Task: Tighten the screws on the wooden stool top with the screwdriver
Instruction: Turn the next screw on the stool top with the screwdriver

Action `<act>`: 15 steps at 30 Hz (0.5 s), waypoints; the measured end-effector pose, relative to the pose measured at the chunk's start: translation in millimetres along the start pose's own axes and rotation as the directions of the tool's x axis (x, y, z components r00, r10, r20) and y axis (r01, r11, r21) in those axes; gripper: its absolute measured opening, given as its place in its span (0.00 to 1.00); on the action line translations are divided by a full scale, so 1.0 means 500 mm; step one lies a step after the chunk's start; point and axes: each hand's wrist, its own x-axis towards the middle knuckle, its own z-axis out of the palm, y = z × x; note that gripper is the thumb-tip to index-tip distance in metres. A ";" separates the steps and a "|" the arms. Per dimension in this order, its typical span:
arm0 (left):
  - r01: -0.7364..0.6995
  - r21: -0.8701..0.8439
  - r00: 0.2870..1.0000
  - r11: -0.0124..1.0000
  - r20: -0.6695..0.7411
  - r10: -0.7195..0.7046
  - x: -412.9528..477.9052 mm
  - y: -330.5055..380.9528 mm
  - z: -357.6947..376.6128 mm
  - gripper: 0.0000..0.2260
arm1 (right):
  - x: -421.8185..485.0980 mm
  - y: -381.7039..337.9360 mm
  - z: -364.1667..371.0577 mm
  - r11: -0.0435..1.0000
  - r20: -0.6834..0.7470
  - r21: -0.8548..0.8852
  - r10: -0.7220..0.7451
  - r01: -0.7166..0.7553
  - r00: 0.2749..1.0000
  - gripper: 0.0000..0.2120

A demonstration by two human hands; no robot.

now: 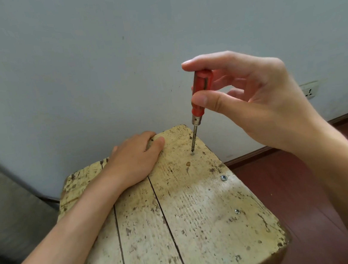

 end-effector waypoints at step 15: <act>-0.004 0.002 1.000 1.000 0.008 0.004 0.001 -0.002 0.001 0.20 | 0.004 0.000 -0.010 0.999 -0.010 -0.033 0.006 -0.007 1.000 0.15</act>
